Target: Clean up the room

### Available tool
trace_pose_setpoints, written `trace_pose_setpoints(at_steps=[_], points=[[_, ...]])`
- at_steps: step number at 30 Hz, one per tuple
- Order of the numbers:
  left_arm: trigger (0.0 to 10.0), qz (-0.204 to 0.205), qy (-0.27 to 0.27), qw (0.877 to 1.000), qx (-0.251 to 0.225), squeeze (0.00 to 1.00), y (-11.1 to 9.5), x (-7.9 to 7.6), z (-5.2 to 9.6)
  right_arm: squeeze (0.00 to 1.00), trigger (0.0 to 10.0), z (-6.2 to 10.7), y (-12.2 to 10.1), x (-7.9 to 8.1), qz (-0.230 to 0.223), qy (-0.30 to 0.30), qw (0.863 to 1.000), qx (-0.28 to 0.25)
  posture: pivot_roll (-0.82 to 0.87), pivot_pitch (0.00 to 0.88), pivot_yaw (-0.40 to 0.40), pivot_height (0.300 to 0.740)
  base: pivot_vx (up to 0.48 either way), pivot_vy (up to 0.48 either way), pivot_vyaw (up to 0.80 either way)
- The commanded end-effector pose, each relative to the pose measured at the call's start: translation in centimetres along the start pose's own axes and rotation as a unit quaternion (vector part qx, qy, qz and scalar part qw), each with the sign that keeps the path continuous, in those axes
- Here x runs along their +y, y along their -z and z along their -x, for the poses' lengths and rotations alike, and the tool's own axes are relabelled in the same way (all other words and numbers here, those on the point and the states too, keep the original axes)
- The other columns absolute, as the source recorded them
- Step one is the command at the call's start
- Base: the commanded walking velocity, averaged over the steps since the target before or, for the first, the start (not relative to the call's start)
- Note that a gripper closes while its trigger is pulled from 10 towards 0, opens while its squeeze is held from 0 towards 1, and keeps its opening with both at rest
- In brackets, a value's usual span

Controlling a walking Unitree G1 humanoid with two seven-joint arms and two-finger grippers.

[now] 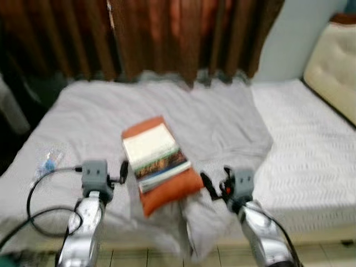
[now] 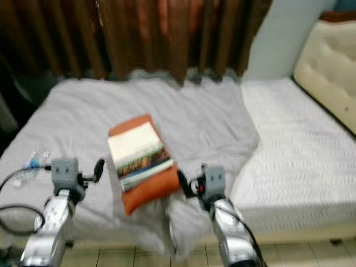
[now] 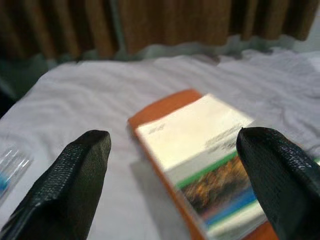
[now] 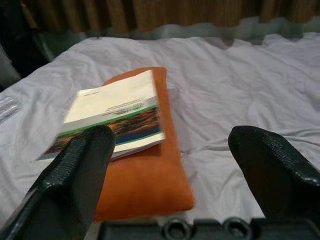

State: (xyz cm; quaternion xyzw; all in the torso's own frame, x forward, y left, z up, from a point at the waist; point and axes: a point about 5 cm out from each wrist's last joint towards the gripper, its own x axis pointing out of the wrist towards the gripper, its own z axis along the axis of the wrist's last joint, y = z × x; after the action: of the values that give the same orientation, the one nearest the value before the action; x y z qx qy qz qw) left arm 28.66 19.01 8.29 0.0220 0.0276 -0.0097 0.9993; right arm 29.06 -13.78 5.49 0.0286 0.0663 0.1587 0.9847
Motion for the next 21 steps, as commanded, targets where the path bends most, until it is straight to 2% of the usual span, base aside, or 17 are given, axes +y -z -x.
trace_pose_setpoints(at_steps=[1,9,12,14,16,18,19,21], points=[[10.0,-0.004,0.016,1.000,0.000,0.00,-0.1,-0.9,-0.1,0.00,10.0,0.3,0.1,-1.0,0.007,0.013,1.000,0.006,-0.02,0.000,0.005,0.740,0.472,0.000,0.00],[10.0,-0.002,0.019,1.000,-0.003,0.00,-0.3,-1.1,-0.2,0.00,10.0,-1.4,-0.8,-0.2,-0.022,-0.007,1.000,0.010,-0.01,0.000,0.014,0.740,0.472,0.000,0.00],[10.0,-0.006,0.023,1.000,-0.003,0.00,-0.5,-1.1,0.0,0.00,10.0,-3.2,-1.6,0.5,-0.040,-0.028,0.999,0.016,0.02,0.019,0.026,0.740,0.472,0.000,0.00],[10.0,-0.009,0.025,1.000,-0.003,0.00,-0.9,-0.9,0.2,0.00,10.0,-4.4,-2.3,1.1,-0.052,-0.041,0.997,0.024,0.04,0.063,0.032,0.740,0.476,0.000,0.00],[10.0,-0.013,0.030,0.999,0.002,0.00,-1.0,-0.9,0.3,0.00,10.0,-4.9,-2.5,1.3,-0.058,-0.045,0.997,0.029,0.06,0.091,0.037,0.740,0.480,0.000,0.00],[10.0,-0.030,0.050,0.998,0.006,0.00,-1.5,-0.7,0.7,0.00,10.0,-5.7,-2.7,1.7,-0.074,-0.046,0.995,0.042,0.10,0.139,0.047,0.740,0.000,0.000,0.00],[10.0,-0.024,0.077,0.997,0.017,0.00,-1.7,-0.6,1.1,0.00,10.0,-6.2,-2.7,1.8,-0.096,-0.042,0.993,0.054,0.14,0.197,0.064,0.740,0.000,0.000,0.00],[10.0,-0.008,0.120,0.992,0.036,0.00,-1.8,-0.5,1.6,0.00,10.0,-6.6,-2.6,1.9,-0.119,-0.033,0.990,0.066,0.16,0.219,0.069,0.740,0.000,0.000,0.00]])
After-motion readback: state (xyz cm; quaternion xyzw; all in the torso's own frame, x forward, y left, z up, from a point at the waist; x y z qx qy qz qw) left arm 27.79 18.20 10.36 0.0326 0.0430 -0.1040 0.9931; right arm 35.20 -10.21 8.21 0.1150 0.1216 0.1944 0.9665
